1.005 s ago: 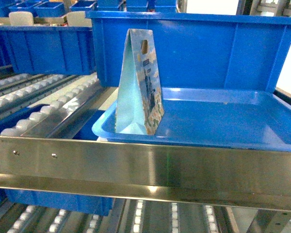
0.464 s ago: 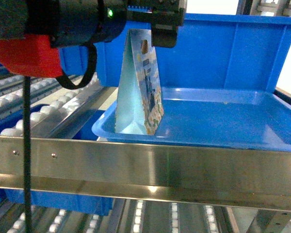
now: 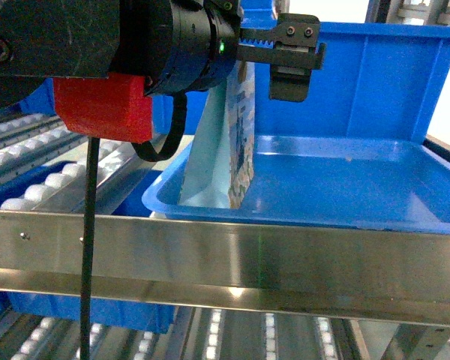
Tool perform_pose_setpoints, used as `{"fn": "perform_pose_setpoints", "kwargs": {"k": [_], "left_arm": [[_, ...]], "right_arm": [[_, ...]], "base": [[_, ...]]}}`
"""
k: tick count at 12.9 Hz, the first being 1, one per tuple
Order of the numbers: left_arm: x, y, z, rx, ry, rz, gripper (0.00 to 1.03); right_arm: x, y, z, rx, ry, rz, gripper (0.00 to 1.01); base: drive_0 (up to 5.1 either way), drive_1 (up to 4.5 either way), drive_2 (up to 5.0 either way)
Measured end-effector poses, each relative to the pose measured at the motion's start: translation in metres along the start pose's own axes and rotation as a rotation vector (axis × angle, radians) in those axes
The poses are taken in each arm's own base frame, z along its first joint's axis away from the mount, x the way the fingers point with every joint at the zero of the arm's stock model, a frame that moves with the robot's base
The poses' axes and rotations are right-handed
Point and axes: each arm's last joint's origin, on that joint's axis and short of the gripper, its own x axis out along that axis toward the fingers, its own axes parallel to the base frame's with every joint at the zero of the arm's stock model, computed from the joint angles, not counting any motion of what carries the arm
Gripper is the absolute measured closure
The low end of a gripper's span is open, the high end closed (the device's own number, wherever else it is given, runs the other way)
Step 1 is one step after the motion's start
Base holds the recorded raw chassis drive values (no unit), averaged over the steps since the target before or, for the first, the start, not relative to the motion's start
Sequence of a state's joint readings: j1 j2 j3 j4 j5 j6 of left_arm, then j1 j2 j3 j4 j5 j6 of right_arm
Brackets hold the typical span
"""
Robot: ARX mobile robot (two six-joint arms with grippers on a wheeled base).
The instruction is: Move flower gift bag to table near conveyor
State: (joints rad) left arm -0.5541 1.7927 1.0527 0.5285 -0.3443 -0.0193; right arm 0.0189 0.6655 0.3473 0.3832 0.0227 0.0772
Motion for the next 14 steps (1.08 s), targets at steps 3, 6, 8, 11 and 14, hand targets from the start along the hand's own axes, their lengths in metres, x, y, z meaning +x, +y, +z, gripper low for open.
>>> {"fn": "perform_pose_setpoints", "kwargs": {"k": [3,6,8,11,14], "left_arm": [[-0.017,-0.005,0.018,-0.015,-0.151,0.010,0.05],[-0.019,-0.003,0.006,0.012,-0.105,0.023,0.05],[-0.019,-0.003,0.001,0.010,-0.080,0.032,0.05],[-0.021,0.000,-0.011,-0.031,-0.018,0.049,0.05],[-0.020,0.002,-0.009,-0.050,-0.033,0.060,0.26]], "right_arm": [[0.000,0.000,0.000,0.000,0.000,0.000,0.99],[0.000,0.000,0.000,0.000,0.000,0.000,0.99],[0.000,0.000,0.000,0.000,0.000,0.000,0.99],[0.000,0.000,0.000,0.000,0.000,0.000,0.99],[0.000,0.000,0.000,0.000,0.000,0.000,0.99]], "base": [[0.0,0.00,0.0],[0.0,0.00,0.0],[0.0,0.00,0.0],[0.0,0.00,0.0],[0.0,0.00,0.0]]}}
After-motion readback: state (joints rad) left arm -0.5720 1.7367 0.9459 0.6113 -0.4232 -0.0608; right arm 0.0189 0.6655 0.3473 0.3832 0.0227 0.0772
